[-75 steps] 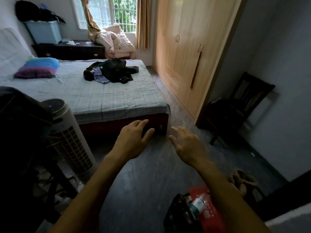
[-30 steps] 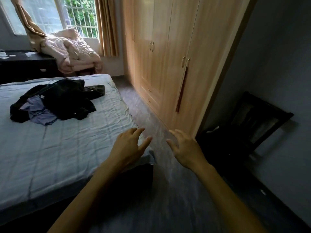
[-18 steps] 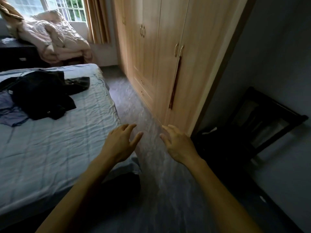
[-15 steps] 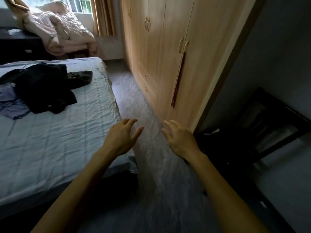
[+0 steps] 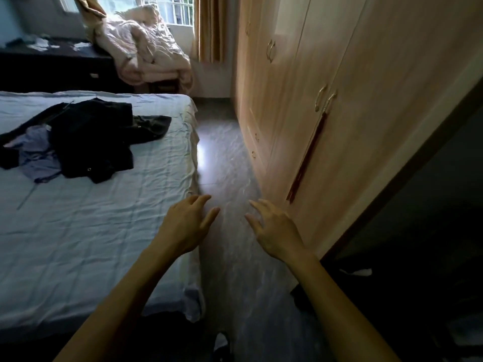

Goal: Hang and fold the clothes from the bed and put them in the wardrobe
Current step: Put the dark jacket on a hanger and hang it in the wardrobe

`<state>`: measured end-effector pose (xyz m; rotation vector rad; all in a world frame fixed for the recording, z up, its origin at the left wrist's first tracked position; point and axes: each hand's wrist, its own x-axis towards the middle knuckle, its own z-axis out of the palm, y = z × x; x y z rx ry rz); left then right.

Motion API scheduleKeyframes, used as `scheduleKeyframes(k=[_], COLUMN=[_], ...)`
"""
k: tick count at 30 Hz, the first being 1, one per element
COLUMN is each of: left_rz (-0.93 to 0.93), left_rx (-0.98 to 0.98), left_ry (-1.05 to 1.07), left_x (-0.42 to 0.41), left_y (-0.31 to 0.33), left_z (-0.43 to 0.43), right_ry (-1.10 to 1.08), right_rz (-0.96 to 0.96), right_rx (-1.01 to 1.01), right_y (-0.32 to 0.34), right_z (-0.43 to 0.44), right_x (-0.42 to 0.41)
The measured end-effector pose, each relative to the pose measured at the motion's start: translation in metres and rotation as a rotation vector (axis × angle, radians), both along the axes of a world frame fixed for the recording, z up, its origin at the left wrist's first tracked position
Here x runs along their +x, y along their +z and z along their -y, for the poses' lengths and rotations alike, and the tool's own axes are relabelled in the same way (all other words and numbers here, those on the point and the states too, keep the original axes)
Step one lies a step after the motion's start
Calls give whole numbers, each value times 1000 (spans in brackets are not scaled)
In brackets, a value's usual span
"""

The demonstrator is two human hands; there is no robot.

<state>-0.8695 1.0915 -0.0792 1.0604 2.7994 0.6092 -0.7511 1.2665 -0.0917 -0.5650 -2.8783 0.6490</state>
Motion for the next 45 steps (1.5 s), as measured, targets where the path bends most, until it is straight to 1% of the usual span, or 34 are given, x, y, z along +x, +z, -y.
scheduleKeyframes(k=[5, 8, 12, 15, 19, 23, 26, 30, 35, 41, 45], left_rz=[106, 129, 102, 118, 132, 129, 108, 70, 49, 64, 101], left_rx=[78, 102, 135, 152, 142, 128, 147, 138, 148, 187, 299], left_ry=[88, 112, 167, 222, 304, 402, 491, 562, 686, 812, 868], left_x=[-61, -100, -140, -165, -202, -242, -275, -311, -356, -429, -497], left_y=[-23, -27, -22, -22, -34, -45, -38, -17, -8, -26, -45], left_z=[-38, -63, -94, -112, -140, -177, -210, -245, -259, -257, -248], right_ry=[70, 99, 167, 221, 324, 422, 493, 583, 685, 814, 862], right_rz=[64, 77, 65, 57, 58, -2, -35, -69, -122, -80, -58], right_rx=[78, 86, 73, 45, 46, -2, -44, -43, -80, -63, -16], right_y=[-4, 1, 3, -5, -19, -30, -32, -21, -7, -20, -28], right_z=[-46, -76, -110, -127, -151, -185, -216, -250, -263, -253, -248], right_x=[-72, -116, -173, -214, -270, -328, -372, -435, -509, -598, -667])
